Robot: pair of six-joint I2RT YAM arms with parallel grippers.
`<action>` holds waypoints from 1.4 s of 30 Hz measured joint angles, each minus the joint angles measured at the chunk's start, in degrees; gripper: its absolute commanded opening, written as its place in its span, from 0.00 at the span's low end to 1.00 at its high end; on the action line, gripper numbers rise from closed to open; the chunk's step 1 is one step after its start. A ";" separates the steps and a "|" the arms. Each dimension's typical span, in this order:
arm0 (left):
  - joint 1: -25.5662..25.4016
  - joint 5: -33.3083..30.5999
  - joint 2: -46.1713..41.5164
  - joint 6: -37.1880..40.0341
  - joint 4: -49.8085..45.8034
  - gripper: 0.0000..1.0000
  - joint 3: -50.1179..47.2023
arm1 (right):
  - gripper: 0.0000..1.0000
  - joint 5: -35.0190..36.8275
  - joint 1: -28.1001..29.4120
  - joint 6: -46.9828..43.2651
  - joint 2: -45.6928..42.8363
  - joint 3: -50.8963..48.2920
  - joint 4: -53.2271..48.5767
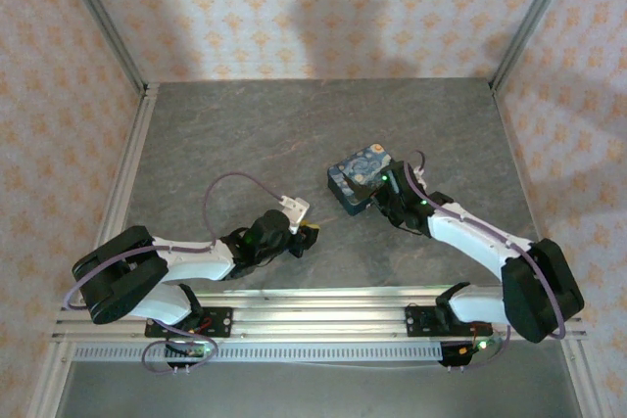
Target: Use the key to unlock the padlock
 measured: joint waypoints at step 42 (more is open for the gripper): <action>19.39 -17.49 -37.68 -10.60 -50.42 1.00 8.79 | 0.00 -21.07 24.39 -21.77 28.20 22.12 6.71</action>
